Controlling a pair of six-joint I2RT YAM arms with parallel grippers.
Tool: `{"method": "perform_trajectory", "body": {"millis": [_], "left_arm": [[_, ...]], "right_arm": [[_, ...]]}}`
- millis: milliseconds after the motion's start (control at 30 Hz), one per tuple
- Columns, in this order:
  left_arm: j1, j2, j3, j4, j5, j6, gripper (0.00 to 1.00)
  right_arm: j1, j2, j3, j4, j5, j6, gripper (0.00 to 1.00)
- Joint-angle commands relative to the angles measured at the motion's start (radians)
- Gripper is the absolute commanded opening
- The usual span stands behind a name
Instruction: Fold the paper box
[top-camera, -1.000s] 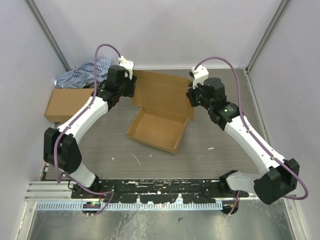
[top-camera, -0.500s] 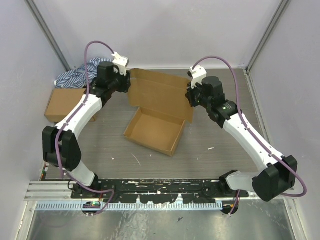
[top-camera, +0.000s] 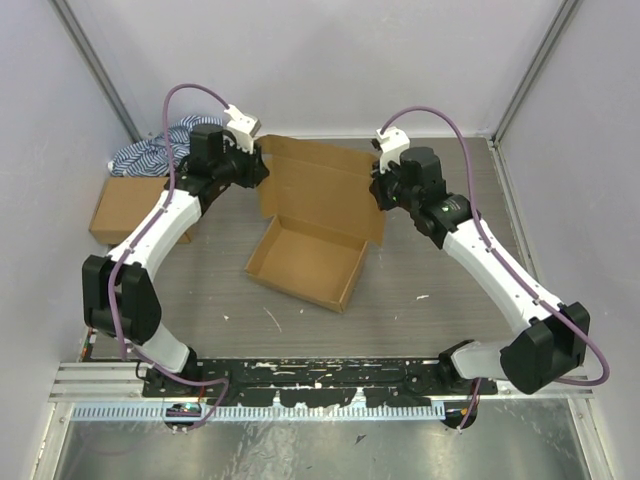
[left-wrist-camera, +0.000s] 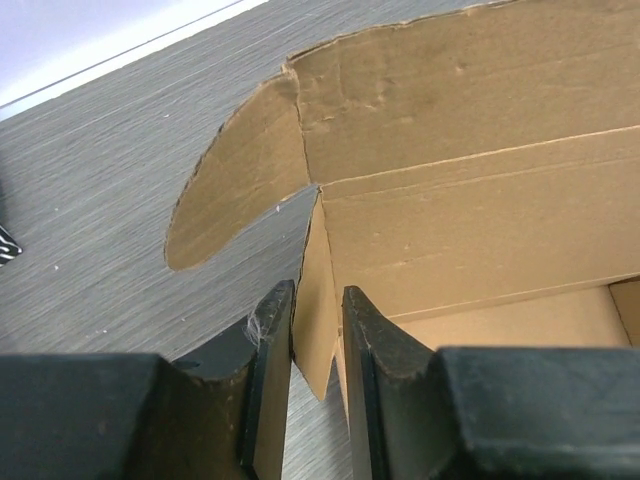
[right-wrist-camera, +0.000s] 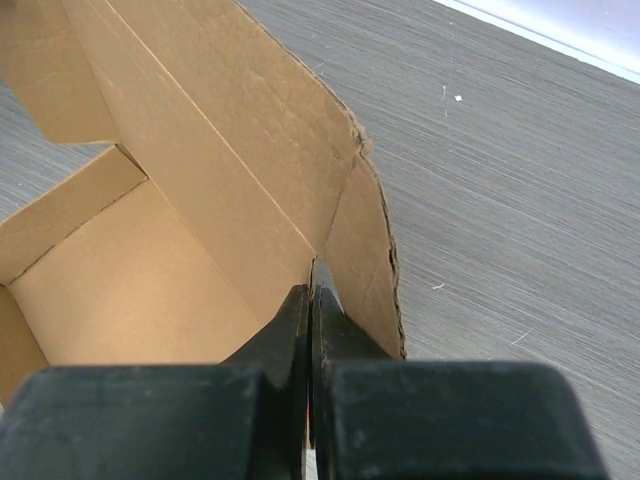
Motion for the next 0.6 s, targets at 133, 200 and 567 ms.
{"method": "perform_trajectory", "body": {"millis": [133,200,567], "left_arm": [[-0.001,0.001,0.024,-0.015,0.005,-0.019,0.17],[-0.001,0.027,0.06,-0.069,-0.005,-0.025,0.1],[-0.005,0.058,0.148,-0.191,-0.081,-0.078,0.0]], "right_arm": [[0.004,0.033,0.087,-0.03,-0.016,0.003,0.01],[0.004,0.049,0.102,-0.047,-0.012,0.008,0.01],[0.004,0.149,0.227,-0.209,0.009,0.073,0.09]]}}
